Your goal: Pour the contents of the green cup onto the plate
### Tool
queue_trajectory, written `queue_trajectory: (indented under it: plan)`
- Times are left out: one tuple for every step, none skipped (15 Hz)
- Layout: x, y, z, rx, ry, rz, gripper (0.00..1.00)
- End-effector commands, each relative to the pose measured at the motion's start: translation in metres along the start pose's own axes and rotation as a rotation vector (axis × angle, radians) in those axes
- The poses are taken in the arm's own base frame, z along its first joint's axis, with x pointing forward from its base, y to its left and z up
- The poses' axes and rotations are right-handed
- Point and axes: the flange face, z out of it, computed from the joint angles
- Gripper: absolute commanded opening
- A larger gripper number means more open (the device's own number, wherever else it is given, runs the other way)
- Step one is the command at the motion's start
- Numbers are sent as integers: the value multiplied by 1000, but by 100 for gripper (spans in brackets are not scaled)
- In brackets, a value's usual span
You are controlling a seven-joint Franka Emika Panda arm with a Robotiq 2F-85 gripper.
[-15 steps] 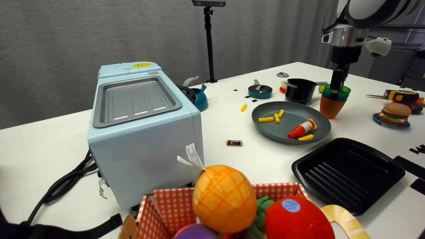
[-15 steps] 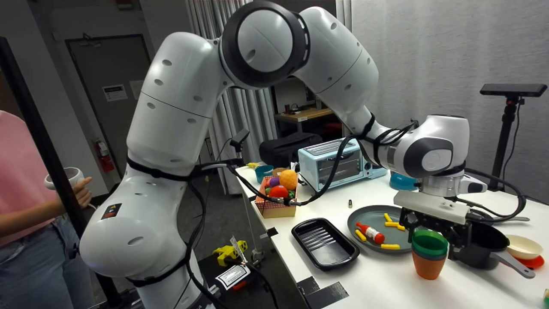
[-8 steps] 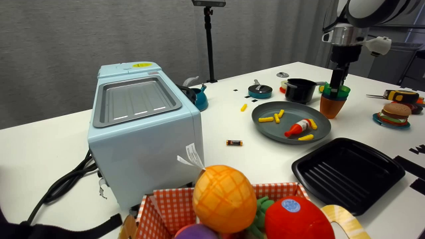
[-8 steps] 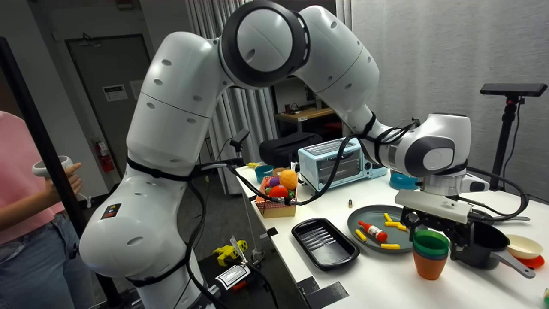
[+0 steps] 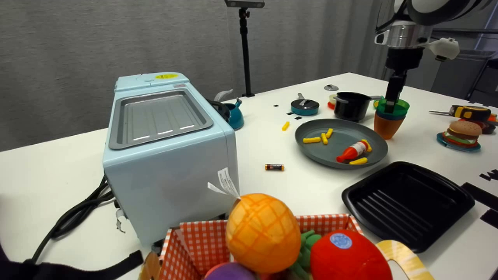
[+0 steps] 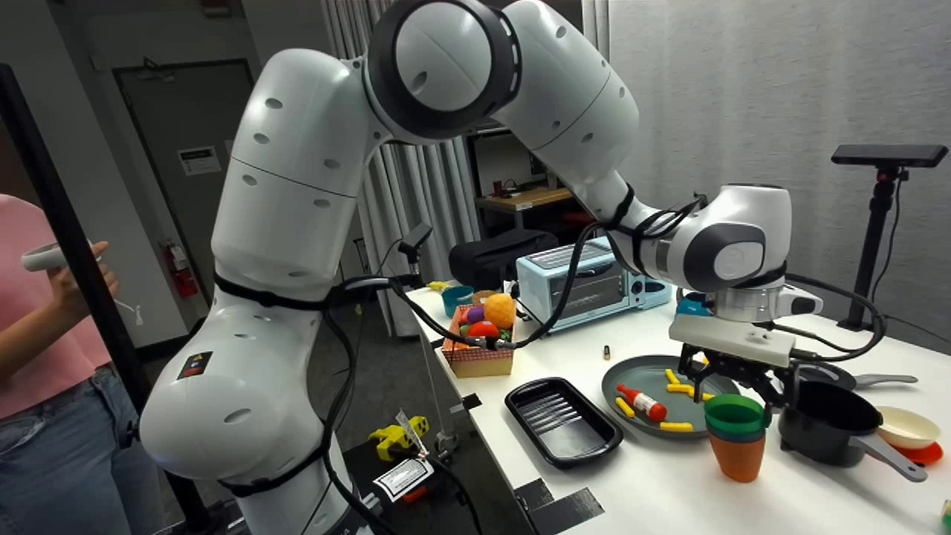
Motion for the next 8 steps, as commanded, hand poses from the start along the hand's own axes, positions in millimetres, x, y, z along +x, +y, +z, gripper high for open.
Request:
queue_trajectory:
  plan:
    - [-10,-21,-18,-62,49,-63,100]
    - [-10,-25,-23,-91,67,-77,100]
    - [-10,-28,-27,-113,78,-95,100]
    - [-10,-31,-31,-143,93,-111,100]
    - [-10,-33,-36,-176,102,-132,100]
    - [-9,-34,-39,-202,108,-150,100]
    - [-9,-35,-43,-228,115,-162,100]
    - [-8,-35,-46,-249,120,-174,100]
